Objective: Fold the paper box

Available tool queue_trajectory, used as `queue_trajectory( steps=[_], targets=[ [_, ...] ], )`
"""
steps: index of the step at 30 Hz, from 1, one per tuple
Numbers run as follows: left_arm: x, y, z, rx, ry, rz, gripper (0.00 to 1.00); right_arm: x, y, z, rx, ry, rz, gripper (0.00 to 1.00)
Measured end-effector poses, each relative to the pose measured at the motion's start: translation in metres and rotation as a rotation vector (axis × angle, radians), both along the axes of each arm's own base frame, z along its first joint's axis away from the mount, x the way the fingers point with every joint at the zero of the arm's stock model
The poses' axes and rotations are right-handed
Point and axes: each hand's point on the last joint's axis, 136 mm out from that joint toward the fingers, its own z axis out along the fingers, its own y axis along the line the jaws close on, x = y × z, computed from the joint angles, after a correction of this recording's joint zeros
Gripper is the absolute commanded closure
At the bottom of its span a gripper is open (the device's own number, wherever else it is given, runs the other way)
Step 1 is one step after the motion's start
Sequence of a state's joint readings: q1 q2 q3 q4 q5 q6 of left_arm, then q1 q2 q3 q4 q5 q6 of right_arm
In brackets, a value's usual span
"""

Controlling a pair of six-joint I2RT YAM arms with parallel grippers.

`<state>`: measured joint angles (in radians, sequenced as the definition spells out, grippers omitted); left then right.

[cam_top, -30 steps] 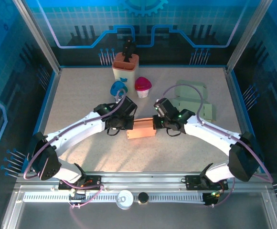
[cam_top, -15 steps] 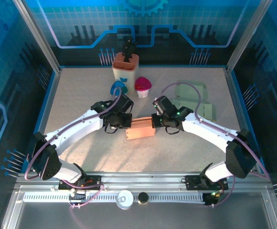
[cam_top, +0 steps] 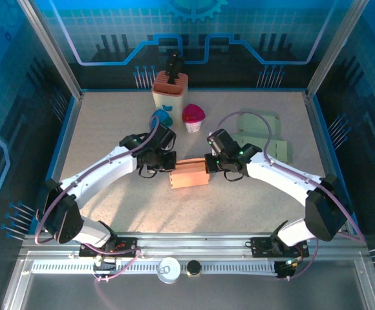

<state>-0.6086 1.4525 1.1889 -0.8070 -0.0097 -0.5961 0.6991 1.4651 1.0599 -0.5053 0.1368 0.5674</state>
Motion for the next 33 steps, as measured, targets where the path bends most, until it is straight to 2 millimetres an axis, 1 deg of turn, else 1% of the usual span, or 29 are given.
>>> queue_trajectory(
  steps=[10,11,12,14,15,17,23,27,31,33],
  targets=[
    [0.0012,0.0009,0.0012,-0.041,0.024,-0.001,1.00,0.0003,0.0004,0.0002,0.017,0.014,0.013,1.00],
    [0.0018,0.0014,0.0013,-0.043,0.024,-0.003,0.98,0.0005,0.0002,0.0001,0.019,0.016,0.013,1.00],
    [0.0020,0.0018,0.0013,-0.044,0.024,-0.004,0.89,0.0005,0.0002,0.0002,0.021,0.018,0.013,1.00],
    [0.0018,0.0017,0.0014,-0.045,0.025,-0.011,0.80,0.0008,0.0010,0.0008,0.024,0.020,0.015,1.00],
    [0.0017,0.0016,0.0014,-0.045,0.024,-0.014,0.76,0.0008,0.0019,0.0008,0.027,0.022,0.017,1.00],
    [0.0017,0.0012,0.0013,-0.047,0.024,-0.015,0.73,0.0001,0.0033,0.0005,0.033,0.027,0.021,1.00],
    [-0.0037,0.0055,-0.0068,-0.038,0.015,-0.010,0.74,-0.0004,0.0049,0.0010,0.040,0.029,0.026,1.00],
    [-0.0056,0.0051,-0.0038,-0.021,-0.012,-0.017,0.75,-0.0004,0.0049,0.0010,0.041,0.030,0.025,1.00],
    [-0.0050,0.0060,-0.0037,0.004,-0.031,-0.015,0.85,-0.0005,0.0051,0.0010,0.042,0.031,0.022,1.00],
    [-0.0046,0.0067,-0.0039,0.015,-0.039,-0.013,0.86,-0.0002,0.0046,0.0009,0.041,0.031,0.016,1.00]
  ],
)
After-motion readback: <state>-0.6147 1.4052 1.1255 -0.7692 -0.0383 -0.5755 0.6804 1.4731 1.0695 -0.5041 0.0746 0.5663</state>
